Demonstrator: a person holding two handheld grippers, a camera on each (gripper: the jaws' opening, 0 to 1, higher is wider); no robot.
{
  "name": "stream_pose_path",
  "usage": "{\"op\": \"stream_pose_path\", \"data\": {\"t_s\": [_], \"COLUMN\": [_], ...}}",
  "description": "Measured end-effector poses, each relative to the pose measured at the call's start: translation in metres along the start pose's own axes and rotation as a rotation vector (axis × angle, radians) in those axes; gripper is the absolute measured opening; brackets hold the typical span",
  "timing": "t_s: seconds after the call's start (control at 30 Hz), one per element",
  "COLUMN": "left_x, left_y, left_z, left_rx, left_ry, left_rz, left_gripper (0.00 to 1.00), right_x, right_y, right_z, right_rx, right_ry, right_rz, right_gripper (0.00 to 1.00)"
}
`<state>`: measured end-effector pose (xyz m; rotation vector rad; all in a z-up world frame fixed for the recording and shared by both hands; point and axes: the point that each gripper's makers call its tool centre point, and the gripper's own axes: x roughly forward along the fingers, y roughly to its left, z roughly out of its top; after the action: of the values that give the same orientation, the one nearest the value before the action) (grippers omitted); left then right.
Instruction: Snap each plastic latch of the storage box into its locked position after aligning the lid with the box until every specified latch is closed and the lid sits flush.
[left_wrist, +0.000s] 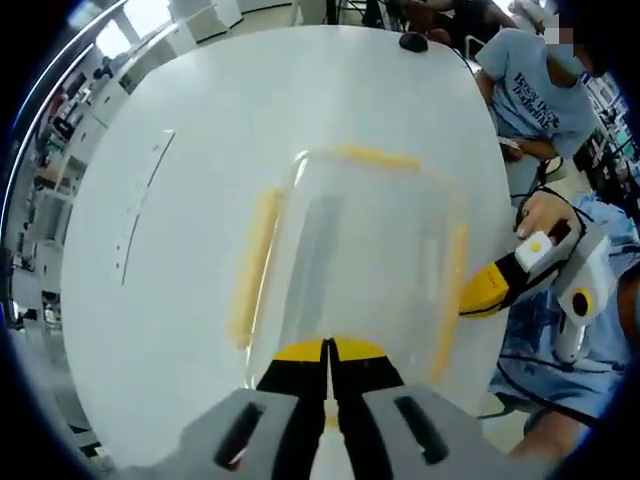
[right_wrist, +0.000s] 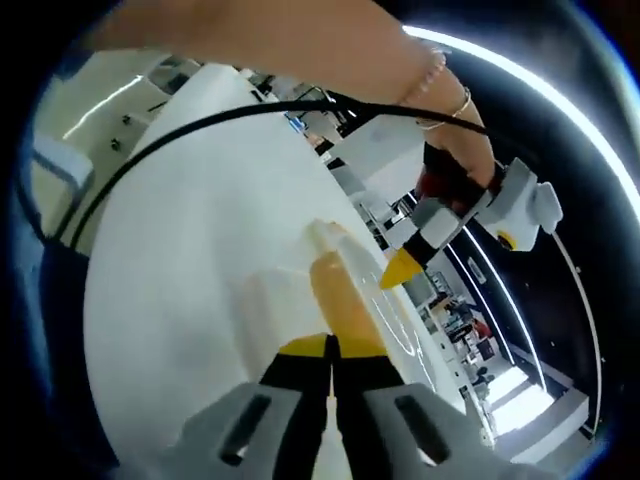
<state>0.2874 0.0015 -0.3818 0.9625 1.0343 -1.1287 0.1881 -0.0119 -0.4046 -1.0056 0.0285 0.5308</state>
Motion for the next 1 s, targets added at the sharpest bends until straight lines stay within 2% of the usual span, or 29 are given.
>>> {"op": "stream_pose_path", "data": {"t_s": [0.13, 0.27, 0.37, 0.53, 0.57, 0.6, 0.77, 1.0], "left_x": [0.0, 0.0, 0.0, 0.001, 0.002, 0.002, 0.002, 0.002], "left_y": [0.002, 0.0, 0.0, -0.001, -0.001, -0.002, -0.001, 0.003], "left_z": [0.001, 0.001, 0.001, 0.001, 0.001, 0.001, 0.001, 0.003], "left_rx": [-0.009, 0.035, 0.037, 0.035, 0.054, 0.057, 0.073, 0.05], "left_ry": [0.0, 0.011, 0.013, 0.027, 0.035, 0.039, 0.053, -0.014], "left_rz": [0.008, 0.026, 0.035, 0.043, 0.058, 0.067, 0.089, 0.061], "left_gripper": [0.01, 0.01, 0.01, 0.01, 0.01, 0.01, 0.0, 0.0], "right_x": [-0.001, 0.0, -0.001, -0.002, -0.013, -0.018, -0.02, -0.018], "right_y": [0.0, 0.001, 0.002, 0.001, -0.032, -0.049, -0.052, -0.049], "right_z": [0.0, -0.001, -0.002, -0.002, -0.009, -0.013, -0.015, -0.014], "right_rx": [-0.017, -0.066, -0.118, -0.112, -0.112, -0.107, -0.075, -0.07], "right_ry": [0.042, 0.081, 0.104, 0.11, 0.11, 0.112, 0.115, 0.102], "right_rz": [-0.063, -0.123, -0.172, -0.19, -0.195, -0.199, -0.202, -0.21], "right_gripper": [0.0, 0.0, 0.0, 0.0, 0.0, 0.0, 0.0, 0.0]}}
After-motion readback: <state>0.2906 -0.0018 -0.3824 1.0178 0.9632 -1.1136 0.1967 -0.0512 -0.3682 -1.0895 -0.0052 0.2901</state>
